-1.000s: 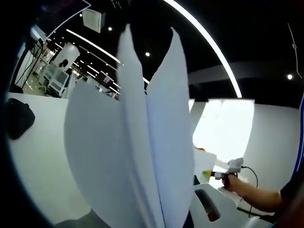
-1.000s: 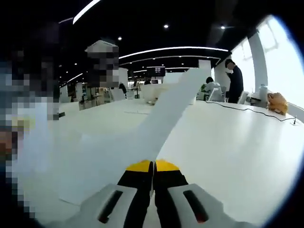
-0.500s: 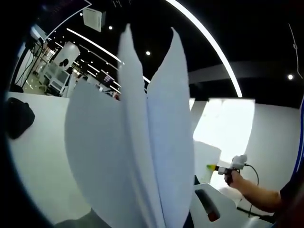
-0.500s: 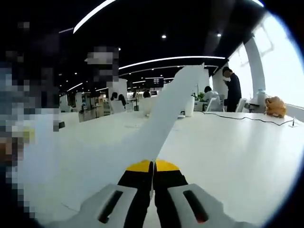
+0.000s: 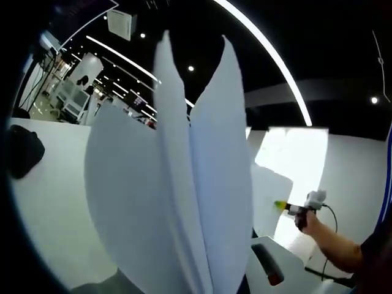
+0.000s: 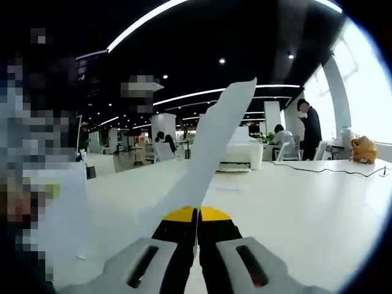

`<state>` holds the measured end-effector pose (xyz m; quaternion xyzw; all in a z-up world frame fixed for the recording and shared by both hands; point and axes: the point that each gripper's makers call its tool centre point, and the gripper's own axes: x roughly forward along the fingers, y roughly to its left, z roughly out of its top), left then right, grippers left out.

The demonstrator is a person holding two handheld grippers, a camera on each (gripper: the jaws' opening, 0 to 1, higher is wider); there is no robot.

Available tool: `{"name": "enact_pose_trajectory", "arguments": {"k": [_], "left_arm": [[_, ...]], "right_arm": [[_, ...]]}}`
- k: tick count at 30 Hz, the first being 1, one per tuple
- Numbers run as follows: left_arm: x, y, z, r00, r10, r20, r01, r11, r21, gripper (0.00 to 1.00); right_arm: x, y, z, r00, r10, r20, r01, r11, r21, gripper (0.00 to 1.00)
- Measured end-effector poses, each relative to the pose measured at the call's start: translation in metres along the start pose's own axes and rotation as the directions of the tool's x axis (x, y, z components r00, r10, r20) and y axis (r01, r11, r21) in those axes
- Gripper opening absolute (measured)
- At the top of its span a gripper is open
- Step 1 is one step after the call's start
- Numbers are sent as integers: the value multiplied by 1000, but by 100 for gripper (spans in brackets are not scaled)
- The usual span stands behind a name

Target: Organize the stack of printing papers by aligning and flattening the scattered papers on the table

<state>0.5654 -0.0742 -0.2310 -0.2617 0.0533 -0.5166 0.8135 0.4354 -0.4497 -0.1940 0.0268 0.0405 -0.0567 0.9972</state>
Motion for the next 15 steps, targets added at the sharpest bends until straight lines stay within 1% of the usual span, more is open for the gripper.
{"name": "enact_pose_trajectory", "arguments": {"k": [4, 7, 15], "left_arm": [[0, 0, -1, 1000, 0, -1, 0, 1000, 4, 7], [1, 0, -1, 1000, 1, -2, -1, 1000, 5, 7], [1, -1, -1, 1000, 0, 1, 0, 1000, 6, 7]], "right_arm": [[-4, 11, 17, 999, 34, 26, -34, 999, -1, 0], [-8, 20, 30, 998, 52, 42, -51, 998, -20, 0], [-16, 36, 53, 994, 88, 72, -85, 996, -40, 0]]}}
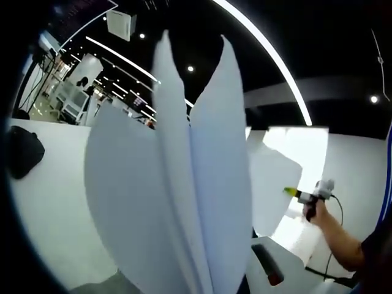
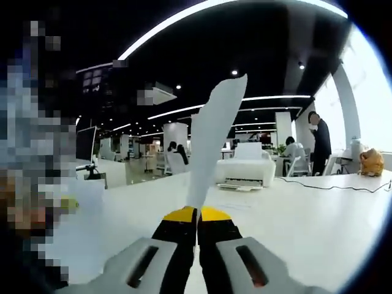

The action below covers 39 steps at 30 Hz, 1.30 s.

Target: Organize the stack of printing papers by aligning and flattening the scattered papers on the table

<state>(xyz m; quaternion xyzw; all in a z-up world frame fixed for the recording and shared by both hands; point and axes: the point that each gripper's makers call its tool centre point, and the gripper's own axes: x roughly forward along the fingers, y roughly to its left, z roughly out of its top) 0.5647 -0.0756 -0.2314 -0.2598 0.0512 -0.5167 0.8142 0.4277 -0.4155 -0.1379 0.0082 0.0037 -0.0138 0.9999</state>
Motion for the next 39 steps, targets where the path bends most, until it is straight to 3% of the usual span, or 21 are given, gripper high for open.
{"name": "enact_pose_trajectory", "arguments": {"k": [23, 39], "left_arm": [[0, 0, 0, 1000, -2, -2, 2, 1000, -2, 7], [1, 0, 0, 1000, -1, -2, 1, 1000, -1, 7]], "right_arm": [[-24, 59, 68, 989, 127, 77, -119, 988, -94, 0], [-39, 85, 82, 979, 198, 53, -188, 972, -141, 0]]}}
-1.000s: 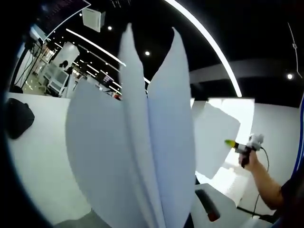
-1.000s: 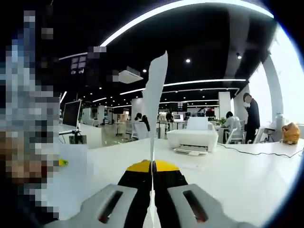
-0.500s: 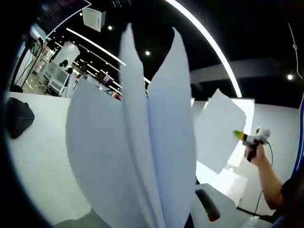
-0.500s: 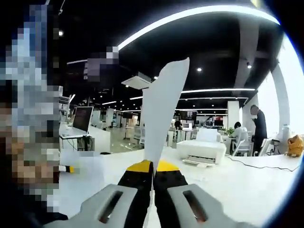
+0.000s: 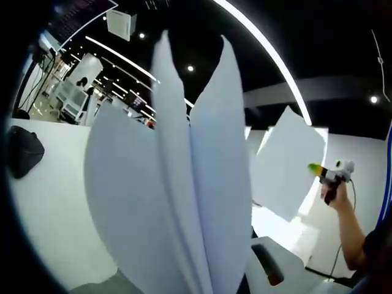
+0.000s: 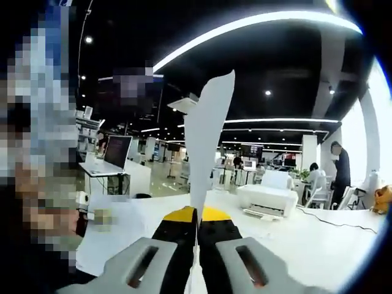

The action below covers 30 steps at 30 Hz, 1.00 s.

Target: Organize the stack of printing papers by aligning and flattening the scattered papers on the table

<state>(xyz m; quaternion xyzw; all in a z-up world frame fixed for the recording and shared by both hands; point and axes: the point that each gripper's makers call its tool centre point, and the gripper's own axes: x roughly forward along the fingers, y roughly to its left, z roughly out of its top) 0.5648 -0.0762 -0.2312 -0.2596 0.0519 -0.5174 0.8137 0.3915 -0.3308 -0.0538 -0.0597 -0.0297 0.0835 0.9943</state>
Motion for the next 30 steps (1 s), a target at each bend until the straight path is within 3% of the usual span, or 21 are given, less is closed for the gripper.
{"name": "enact_pose_trajectory", "arguments": {"k": [10, 30], "left_arm": [[0, -1, 0, 1000, 0, 2, 0, 1000, 1, 7], [0, -1, 1, 1000, 1, 4, -1, 1000, 3, 7]], "right_arm": [[-6, 25, 5, 998, 66, -22, -66, 998, -8, 0], [-15, 45, 19, 990, 138, 7, -138, 990, 15, 0]]}}
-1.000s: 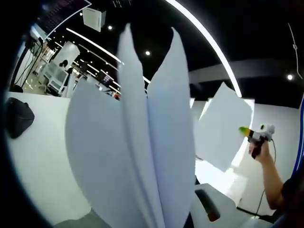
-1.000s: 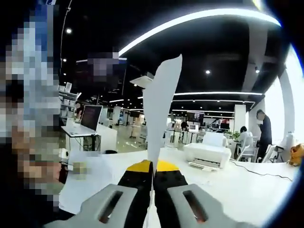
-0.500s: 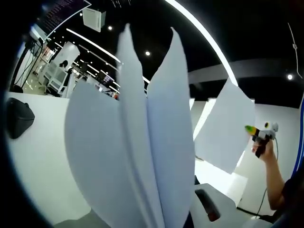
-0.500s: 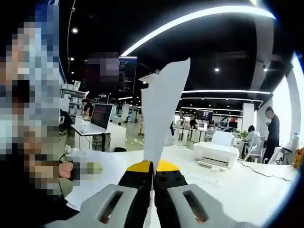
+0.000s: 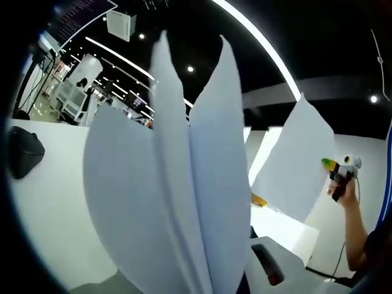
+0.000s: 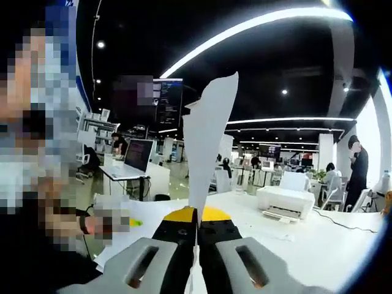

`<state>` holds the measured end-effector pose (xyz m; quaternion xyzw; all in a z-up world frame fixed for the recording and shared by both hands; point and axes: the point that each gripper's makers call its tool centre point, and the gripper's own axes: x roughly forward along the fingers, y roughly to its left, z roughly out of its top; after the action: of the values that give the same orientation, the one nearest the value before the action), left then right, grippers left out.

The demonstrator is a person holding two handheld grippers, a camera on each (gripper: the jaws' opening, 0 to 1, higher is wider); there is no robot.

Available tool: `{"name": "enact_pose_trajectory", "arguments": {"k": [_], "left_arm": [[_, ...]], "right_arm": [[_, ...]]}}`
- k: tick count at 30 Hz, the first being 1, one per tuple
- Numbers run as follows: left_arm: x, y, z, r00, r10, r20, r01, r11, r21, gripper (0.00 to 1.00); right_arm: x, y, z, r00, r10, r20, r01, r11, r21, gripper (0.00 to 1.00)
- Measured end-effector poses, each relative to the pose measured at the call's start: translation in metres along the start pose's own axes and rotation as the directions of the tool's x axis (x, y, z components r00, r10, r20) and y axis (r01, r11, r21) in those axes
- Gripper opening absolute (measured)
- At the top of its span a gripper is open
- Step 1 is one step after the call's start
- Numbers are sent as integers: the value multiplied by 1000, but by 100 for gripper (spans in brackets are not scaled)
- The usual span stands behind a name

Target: Organize the stack of printing papers by aligning and flattening the scattered papers on the table

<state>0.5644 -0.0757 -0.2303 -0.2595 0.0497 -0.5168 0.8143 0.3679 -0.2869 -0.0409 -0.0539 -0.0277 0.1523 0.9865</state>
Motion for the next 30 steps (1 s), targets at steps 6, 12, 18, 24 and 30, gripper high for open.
{"name": "enact_pose_trajectory", "arguments": {"k": [6, 12, 18, 24, 30], "left_arm": [[0, 0, 0, 1000, 0, 1, 0, 1000, -2, 7], [0, 0, 0, 1000, 1, 0, -1, 1000, -1, 7], [0, 0, 0, 1000, 1, -1, -1, 1000, -1, 7], [0, 0, 0, 1000, 0, -2, 0, 1000, -2, 7], [0, 0, -1, 1000, 0, -3, 0, 1000, -4, 7]], "right_arm": [[-3, 9, 3, 998, 59, 18, -60, 997, 44, 0], [-6, 22, 5, 993, 117, 13, -117, 991, 56, 0], [-5, 38, -1, 983, 182, -30, -180, 982, 48, 0], [-4, 50, -9, 966, 251, -68, -247, 967, 60, 0], [-7, 57, -2, 947, 319, -24, -314, 943, 113, 0]]}}
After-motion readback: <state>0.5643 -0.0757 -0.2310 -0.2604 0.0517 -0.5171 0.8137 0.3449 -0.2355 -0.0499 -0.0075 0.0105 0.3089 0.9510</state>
